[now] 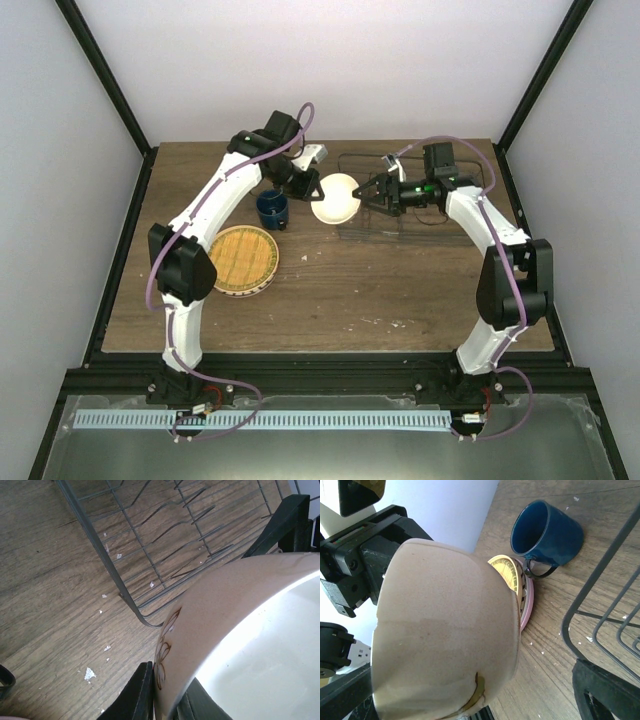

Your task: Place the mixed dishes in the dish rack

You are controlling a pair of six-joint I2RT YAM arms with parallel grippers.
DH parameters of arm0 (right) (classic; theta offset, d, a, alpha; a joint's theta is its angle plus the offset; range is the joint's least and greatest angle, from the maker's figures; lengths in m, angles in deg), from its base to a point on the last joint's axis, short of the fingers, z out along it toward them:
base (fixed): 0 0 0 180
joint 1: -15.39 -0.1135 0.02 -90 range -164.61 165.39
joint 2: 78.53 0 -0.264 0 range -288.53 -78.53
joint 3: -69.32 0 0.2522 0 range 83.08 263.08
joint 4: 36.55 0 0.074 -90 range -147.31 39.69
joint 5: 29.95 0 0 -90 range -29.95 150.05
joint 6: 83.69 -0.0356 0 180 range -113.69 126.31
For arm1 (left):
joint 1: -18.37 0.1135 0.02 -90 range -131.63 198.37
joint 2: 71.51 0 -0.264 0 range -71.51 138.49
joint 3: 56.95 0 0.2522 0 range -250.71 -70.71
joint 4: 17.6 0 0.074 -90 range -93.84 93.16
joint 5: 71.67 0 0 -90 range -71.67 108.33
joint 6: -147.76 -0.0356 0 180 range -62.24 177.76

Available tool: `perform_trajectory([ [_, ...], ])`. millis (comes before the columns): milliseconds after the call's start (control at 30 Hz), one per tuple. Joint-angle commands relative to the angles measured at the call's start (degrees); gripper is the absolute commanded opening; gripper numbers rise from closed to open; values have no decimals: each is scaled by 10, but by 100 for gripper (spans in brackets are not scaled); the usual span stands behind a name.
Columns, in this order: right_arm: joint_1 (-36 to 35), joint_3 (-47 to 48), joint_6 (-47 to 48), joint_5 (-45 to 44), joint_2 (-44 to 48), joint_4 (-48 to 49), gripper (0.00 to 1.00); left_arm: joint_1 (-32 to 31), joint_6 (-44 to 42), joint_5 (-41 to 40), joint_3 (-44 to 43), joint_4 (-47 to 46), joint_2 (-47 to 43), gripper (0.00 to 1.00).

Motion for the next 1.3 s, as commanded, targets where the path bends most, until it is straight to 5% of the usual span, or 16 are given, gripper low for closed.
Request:
perform_trajectory([
  [0, -9, 14, 4, 16, -13, 28, 100, -1, 14, 34, -25, -31, -2, 10],
  [500, -32, 12, -26, 50, -32, 90, 97, -2, 33, 52, -19, -61, 11, 9],
  [700, -34, 18, -26, 58, -31, 91, 86, -2, 32, 44, -16, -62, 13, 8],
  [1000, -34, 24, -33, 76, -32, 105, 55, -2, 32, 45, -10, -69, 17, 9],
  [1167, -34, 29, -37, 74, -32, 114, 53, -2, 29, 40, -2, -71, 16, 12],
  [1267, -34, 38, -38, 62, -32, 112, 54, -2, 26, 33, 5, -69, 17, 24],
])
